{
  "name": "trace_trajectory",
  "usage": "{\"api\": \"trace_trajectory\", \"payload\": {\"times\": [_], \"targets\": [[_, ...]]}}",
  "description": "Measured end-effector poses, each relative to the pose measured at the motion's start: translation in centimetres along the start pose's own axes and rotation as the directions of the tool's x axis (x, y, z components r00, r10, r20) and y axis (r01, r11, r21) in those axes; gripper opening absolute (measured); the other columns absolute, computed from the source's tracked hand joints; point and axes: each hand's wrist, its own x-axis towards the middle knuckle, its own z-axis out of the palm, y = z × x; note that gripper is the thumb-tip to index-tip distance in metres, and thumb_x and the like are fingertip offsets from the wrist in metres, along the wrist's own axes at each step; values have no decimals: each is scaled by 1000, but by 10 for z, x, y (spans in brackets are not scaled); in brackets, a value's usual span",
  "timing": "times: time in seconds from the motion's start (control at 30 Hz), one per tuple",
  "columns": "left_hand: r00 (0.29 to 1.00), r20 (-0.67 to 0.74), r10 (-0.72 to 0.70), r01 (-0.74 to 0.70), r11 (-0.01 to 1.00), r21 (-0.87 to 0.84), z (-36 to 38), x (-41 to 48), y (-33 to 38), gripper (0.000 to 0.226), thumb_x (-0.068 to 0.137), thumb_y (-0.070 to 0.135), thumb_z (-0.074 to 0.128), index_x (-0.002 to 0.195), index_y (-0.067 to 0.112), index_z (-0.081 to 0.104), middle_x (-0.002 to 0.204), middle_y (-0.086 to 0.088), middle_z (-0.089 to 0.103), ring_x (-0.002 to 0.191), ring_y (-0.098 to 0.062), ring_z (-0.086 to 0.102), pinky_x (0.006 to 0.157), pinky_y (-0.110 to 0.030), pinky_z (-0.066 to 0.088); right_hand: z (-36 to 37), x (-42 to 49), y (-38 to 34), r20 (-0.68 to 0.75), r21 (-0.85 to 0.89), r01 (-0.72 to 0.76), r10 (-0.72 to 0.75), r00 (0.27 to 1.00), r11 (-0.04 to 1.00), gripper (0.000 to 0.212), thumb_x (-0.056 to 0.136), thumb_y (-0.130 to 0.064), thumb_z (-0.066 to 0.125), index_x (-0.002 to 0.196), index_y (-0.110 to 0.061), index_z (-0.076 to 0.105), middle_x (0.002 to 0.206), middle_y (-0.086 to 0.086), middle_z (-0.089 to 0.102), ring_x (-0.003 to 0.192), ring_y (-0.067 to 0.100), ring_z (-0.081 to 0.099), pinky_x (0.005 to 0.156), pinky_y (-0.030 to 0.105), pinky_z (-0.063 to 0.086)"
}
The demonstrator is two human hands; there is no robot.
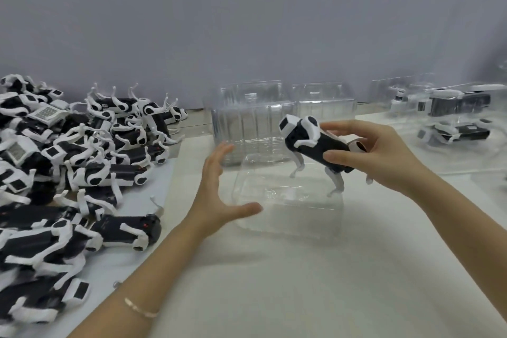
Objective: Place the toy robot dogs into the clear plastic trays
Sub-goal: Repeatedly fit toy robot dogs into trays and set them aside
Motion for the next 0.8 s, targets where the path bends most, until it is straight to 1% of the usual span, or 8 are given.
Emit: {"api": "trace_trajectory", "payload": {"times": [0.1, 0.2, 0.3, 0.4, 0.47, 0.53, 0.67, 0.8], "targets": [[955, 159, -250, 292, 881, -373, 7, 14, -11, 124, 37, 76, 81, 142, 35, 31, 152, 14, 31, 141, -4, 29, 109, -25, 31, 8, 12, -1, 6, -25, 11, -11, 1000, 1000, 44, 76, -14, 81, 100, -47, 65, 94, -20, 69, 68, -2, 65, 39, 12, 40], [935, 267, -232, 328, 851, -410, 15, 12, -18, 96, 50, 45, 80, 136, 46, 39, 145, 28, 36, 138, 10, 29, 96, -7, 35, 17, 22, 0, 65, -87, 27, -21, 998, 996, 37, 75, -17, 82, 94, -45, 67, 91, -24, 68, 79, -9, 62, 43, 6, 40], [925, 181, -334, 380, 809, -449, 31, 7, -13, 88, 48, 17, 70, 128, 48, 49, 146, 20, 43, 141, -3, 32, 106, -23, 39, 24, 26, 5, 148, -200, 44, -15, 989, 979, 38, 75, -22, 82, 89, -53, 64, 87, -32, 64, 82, -9, 59, 54, 13, 50], [946, -99, -308, 206, 810, -549, 39, -12, 3, 82, 48, -4, 58, 120, 34, 53, 129, 20, 58, 135, -5, 42, 94, -17, 46, 25, 23, 10, 233, -208, 83, -33, 972, 975, 37, 75, -25, 82, 90, -55, 66, 90, -33, 64, 85, -9, 58, 59, 8, 47], [946, -220, -239, 89, 841, -533, 42, -22, 12, 83, 49, -11, 55, 119, 33, 54, 124, 20, 61, 131, -5, 47, 100, -17, 42, 25, 16, 11, 267, -203, 118, -61, 962, 972, 37, 76, -26, 82, 94, -53, 67, 89, -39, 62, 82, -10, 58, 57, 6, 44], [939, -302, -161, -15, 861, -508, 43, -27, 19, 84, 51, -18, 51, 120, 32, 53, 127, 15, 60, 133, -12, 46, 109, -26, 39, 25, 9, 12, 270, -253, 172, -102, 957, 952, 37, 77, -29, 80, 98, -56, 64, 94, -32, 65, 90, -4, 59, 69, 11, 44], [935, -352, -43, -133, 878, -460, 43, -31, 24, 76, 55, -24, 49, 119, 17, 48, 137, 4, 52, 140, -29, 39, 117, -52, 27, 26, 0, 11, 261, -343, 289, -205, 943, 894, 35, 81, -30, 76, 112, -43, 67, 107, -16, 68, 99, 11, 61, 84, 29, 49], [956, -271, -114, -24, 887, -461, 42, -31, 19, 73, 54, -18, 58, 115, 22, 51, 144, 3, 44, 142, -23, 36, 119, -44, 26, 29, 3, 13, 357, -508, 343, -170, 919, 790, 34, 84, -37, 73, 117, -40, 67, 107, -19, 64, 95, 11, 60, 81, 30, 49]]}}
